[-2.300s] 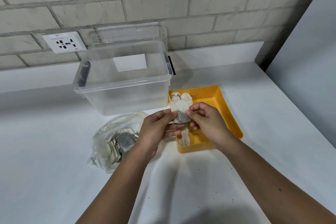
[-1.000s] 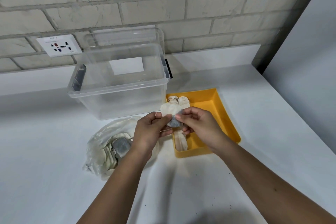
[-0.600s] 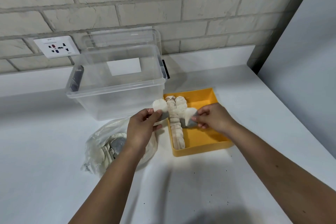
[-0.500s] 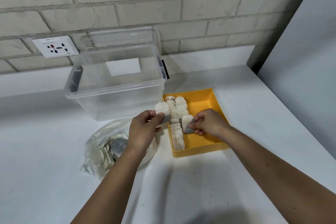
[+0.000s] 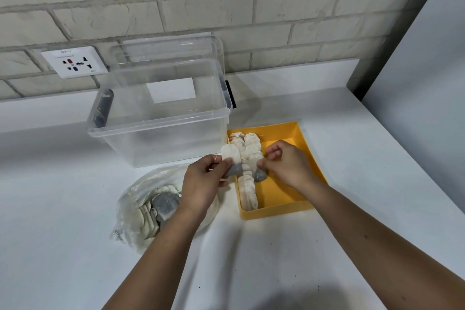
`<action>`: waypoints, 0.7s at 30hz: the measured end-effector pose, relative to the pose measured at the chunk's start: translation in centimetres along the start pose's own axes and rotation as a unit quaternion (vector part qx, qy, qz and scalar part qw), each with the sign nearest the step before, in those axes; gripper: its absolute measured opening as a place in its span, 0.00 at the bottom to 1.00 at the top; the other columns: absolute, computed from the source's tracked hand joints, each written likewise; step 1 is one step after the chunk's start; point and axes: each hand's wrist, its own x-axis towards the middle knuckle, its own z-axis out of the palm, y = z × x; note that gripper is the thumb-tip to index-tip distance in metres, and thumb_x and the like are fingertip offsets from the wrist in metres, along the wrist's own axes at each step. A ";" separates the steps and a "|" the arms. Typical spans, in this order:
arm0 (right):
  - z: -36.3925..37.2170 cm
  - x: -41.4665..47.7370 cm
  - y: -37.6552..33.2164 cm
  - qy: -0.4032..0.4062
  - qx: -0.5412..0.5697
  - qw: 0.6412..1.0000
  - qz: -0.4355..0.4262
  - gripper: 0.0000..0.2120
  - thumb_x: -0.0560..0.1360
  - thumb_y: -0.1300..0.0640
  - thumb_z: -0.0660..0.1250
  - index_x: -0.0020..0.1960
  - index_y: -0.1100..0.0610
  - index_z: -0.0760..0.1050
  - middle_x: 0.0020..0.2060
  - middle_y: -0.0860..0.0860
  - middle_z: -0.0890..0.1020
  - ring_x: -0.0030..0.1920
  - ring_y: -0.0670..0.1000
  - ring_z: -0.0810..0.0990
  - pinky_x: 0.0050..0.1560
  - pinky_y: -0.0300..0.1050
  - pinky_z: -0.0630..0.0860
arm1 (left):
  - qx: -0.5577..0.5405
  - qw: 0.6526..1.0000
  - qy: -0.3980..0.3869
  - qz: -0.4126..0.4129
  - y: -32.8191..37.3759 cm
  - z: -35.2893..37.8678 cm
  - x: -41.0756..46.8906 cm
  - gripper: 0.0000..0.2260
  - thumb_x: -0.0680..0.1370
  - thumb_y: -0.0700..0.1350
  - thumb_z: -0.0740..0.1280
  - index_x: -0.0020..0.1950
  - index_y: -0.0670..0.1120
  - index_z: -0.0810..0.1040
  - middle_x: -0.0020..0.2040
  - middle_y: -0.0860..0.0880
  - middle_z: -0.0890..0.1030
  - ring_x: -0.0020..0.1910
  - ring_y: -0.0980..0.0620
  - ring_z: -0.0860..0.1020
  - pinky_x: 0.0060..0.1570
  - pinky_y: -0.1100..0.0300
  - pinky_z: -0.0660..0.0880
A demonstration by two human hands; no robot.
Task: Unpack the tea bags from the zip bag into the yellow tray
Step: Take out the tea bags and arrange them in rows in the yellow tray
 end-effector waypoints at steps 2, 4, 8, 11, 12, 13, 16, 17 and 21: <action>-0.6 -0.8 -1.2 -0.007 0.110 0.994 0.006 0.10 0.72 0.52 0.74 0.51 0.54 0.80 0.43 0.49 0.83 0.40 0.47 0.80 0.40 0.42 0.79 | -0.007 1.000 -0.005 -0.002 0.3 0.2 -0.1 0.05 0.78 0.43 0.71 0.44 0.43 0.82 0.37 0.49 0.81 0.32 0.58 0.79 0.36 0.63 0.79; -1.0 -1.9 -2.7 -0.093 0.235 0.967 0.035 0.08 0.74 0.53 0.72 0.51 0.56 0.82 0.42 0.52 0.84 0.36 0.48 0.79 0.35 0.40 0.77 | -0.009 1.000 -0.015 0.000 0.6 0.6 -0.4 0.05 0.78 0.43 0.71 0.44 0.43 0.82 0.36 0.50 0.80 0.31 0.59 0.78 0.34 0.65 0.78; -1.0 -2.8 -4.0 -0.121 0.237 0.964 0.013 0.07 0.73 0.56 0.74 0.48 0.58 0.82 0.38 0.54 0.83 0.34 0.49 0.77 0.32 0.38 0.75 | 0.025 0.999 -0.029 0.029 1.0 1.3 -0.8 0.06 0.79 0.45 0.70 0.42 0.47 0.82 0.36 0.51 0.82 0.35 0.54 0.80 0.36 0.63 0.78; -1.6 -2.6 -3.6 -0.064 0.223 0.973 0.001 0.05 0.73 0.58 0.74 0.47 0.57 0.82 0.38 0.51 0.82 0.33 0.47 0.77 0.30 0.35 0.74 | 0.088 0.994 0.005 0.057 0.8 1.1 -0.6 0.04 0.78 0.47 0.71 0.44 0.51 0.84 0.39 0.49 0.85 0.40 0.47 0.83 0.44 0.53 0.82; -1.9 -2.5 -3.3 -0.054 0.213 0.976 0.001 0.05 0.73 0.58 0.73 0.48 0.58 0.81 0.38 0.50 0.82 0.33 0.47 0.76 0.30 0.33 0.73 | 0.104 0.993 0.016 0.062 0.7 0.9 -0.6 0.03 0.77 0.47 0.72 0.47 0.52 0.85 0.42 0.50 0.86 0.41 0.46 0.83 0.47 0.50 0.82; -2.2 -2.5 -2.9 -0.052 0.200 0.978 0.005 0.05 0.74 0.58 0.72 0.49 0.58 0.81 0.38 0.50 0.81 0.32 0.47 0.75 0.29 0.32 0.72 | 0.124 0.990 0.026 0.065 0.6 0.6 -0.6 0.05 0.77 0.48 0.72 0.52 0.51 0.85 0.46 0.51 0.86 0.43 0.47 0.84 0.50 0.49 0.81; -2.6 -2.3 -1.3 -0.077 0.140 0.986 0.042 0.06 0.76 0.57 0.69 0.50 0.59 0.80 0.39 0.51 0.81 0.32 0.47 0.74 0.28 0.32 0.70 | 0.196 0.978 0.013 0.065 0.4 0.3 -0.6 0.15 0.76 0.49 0.73 0.62 0.48 0.82 0.56 0.50 0.84 0.49 0.50 0.84 0.58 0.50 0.78; -2.6 -2.3 -0.8 -0.091 0.113 0.988 0.056 0.05 0.77 0.57 0.69 0.49 0.58 0.80 0.37 0.51 0.81 0.32 0.47 0.74 0.29 0.33 0.70 | 0.220 0.974 -0.001 0.063 0.3 0.3 -0.7 0.17 0.76 0.49 0.73 0.64 0.47 0.81 0.58 0.50 0.84 0.50 0.50 0.84 0.60 0.51 0.78; -1.8 -2.0 0.6 -0.125 0.056 0.986 0.094 0.04 0.77 0.56 0.69 0.46 0.56 0.78 0.32 0.53 0.80 0.30 0.49 0.75 0.32 0.40 0.74 | 0.240 0.969 -0.046 0.046 0.2 0.6 -0.6 0.17 0.76 0.45 0.73 0.65 0.46 0.80 0.55 0.48 0.85 0.49 0.49 0.84 0.59 0.50 0.78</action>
